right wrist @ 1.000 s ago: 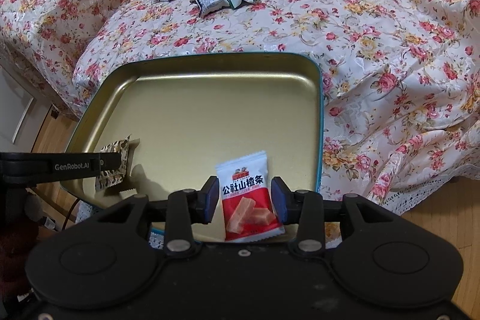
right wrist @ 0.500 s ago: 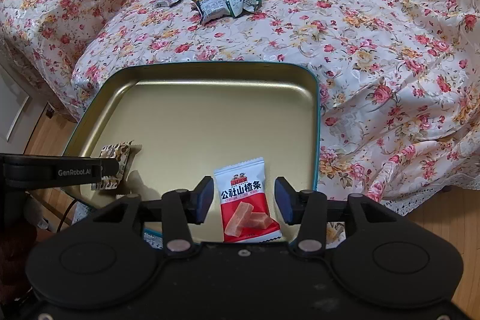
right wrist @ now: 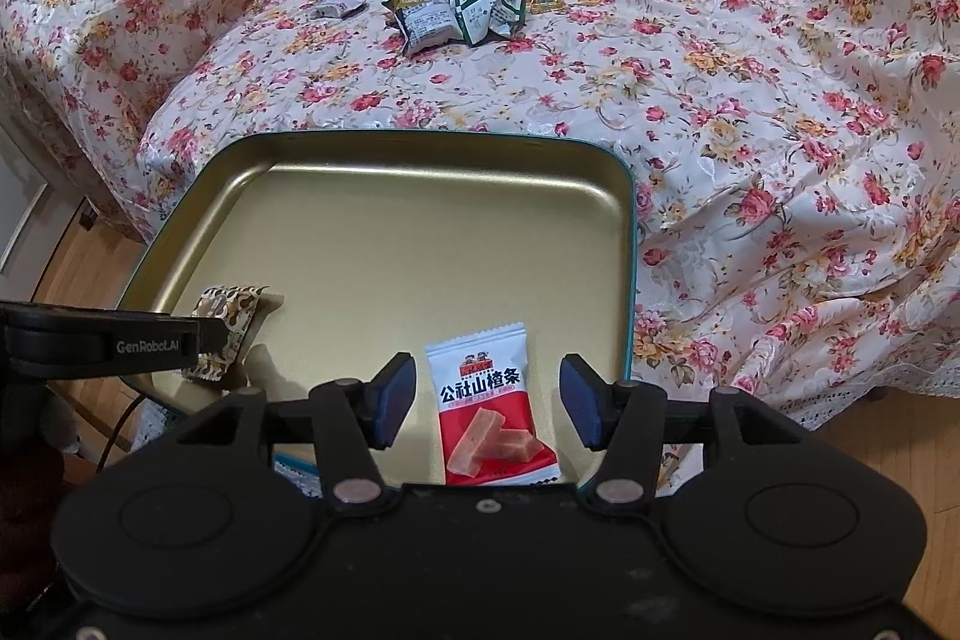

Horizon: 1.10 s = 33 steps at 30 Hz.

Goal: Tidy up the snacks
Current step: 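Lower the biscuit packet into the tray with left tool while right tool releases the red packet there, then move both open tools back toward the remaining snacks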

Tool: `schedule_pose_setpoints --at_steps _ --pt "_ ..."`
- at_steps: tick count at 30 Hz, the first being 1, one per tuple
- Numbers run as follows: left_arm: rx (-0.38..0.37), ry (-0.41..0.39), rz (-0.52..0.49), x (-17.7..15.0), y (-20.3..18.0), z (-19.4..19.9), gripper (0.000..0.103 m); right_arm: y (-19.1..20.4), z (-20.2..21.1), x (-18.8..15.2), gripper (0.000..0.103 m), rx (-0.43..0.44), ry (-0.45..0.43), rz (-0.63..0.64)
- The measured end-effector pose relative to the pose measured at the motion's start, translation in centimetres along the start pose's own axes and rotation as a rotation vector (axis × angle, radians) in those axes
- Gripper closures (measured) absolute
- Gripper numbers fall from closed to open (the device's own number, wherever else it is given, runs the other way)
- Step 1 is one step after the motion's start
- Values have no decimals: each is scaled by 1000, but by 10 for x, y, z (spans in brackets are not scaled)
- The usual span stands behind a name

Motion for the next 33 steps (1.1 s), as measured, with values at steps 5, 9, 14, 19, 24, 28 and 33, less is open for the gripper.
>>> schedule_pose_setpoints --at_steps 5,9,14,19,24,28,33 --pt "8 -10 -4 0 0 2 56 1 0 -1 47 -19 -7 8" --pt "17 -21 -14 -1 -2 4 56 2 1 -1 47 -24 -13 12" --pt "27 -45 -15 0 -1 9 56 2 2 -2 47 -28 -17 4" --pt "20 -48 4 1 2 10 56 2 1 -2 47 -28 -14 -3" --pt "20 -65 13 2 3 13 56 3 2 -2 47 -32 -21 0" --pt "10 -127 14 4 3 23 56 3 4 -1 47 -38 -33 3" --pt "7 -204 -3 7 -1 36 56 0 7 3 47 -48 -57 -8"
Point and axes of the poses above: each gripper's, at about its wrist camera, not at the fingertips, and z roughly against the way its jaws point, y to its left, x to its top, the point moved 4 cm from there along -z, roughly the way its jaws point, and after that the axes turned 9 degrees about -x, right-handed, at the moved point
